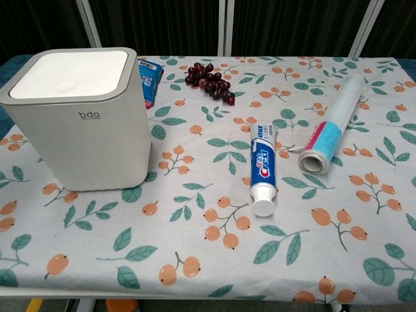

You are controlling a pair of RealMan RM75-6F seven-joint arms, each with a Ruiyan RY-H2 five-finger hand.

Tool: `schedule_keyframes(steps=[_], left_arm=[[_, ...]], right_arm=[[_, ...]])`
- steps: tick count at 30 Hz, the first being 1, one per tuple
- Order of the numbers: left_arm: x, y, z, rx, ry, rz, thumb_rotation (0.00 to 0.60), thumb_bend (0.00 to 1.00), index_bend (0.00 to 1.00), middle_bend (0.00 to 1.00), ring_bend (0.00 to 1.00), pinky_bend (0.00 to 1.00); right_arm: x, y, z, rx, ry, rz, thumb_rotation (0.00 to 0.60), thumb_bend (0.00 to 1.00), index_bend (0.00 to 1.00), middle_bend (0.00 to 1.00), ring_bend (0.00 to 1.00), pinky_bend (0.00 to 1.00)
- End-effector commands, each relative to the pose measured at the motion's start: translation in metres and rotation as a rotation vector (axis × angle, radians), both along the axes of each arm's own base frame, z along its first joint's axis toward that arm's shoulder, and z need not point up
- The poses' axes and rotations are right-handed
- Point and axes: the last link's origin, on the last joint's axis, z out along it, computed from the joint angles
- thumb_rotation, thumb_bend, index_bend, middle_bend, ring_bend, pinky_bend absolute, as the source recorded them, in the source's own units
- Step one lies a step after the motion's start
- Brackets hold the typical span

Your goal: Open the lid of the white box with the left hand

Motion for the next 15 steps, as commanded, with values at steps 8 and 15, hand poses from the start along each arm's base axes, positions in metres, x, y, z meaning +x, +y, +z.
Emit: schedule_keyframes(steps=[8,15], left_arm=[[0.012,0.01,-0.03,-0.179,0.103,-0.009,0.6,0.09,0.16,0.13,0.11,0.0],[0.012,0.009,-0.035,-0.221,0.139,0.042,0.6,0.09,0.2,0.2,0.13,0.01]], right_arm=[[-0.001,-0.001,0.0,0.003,-0.003,-0.004,0.6,0.29,0.0,0.0,0.0,0.0],[-0.002,0.0,0.001,0.004,-0.005,0.002,0.6,0.29,0.0,0.0,0.0,0.0]])
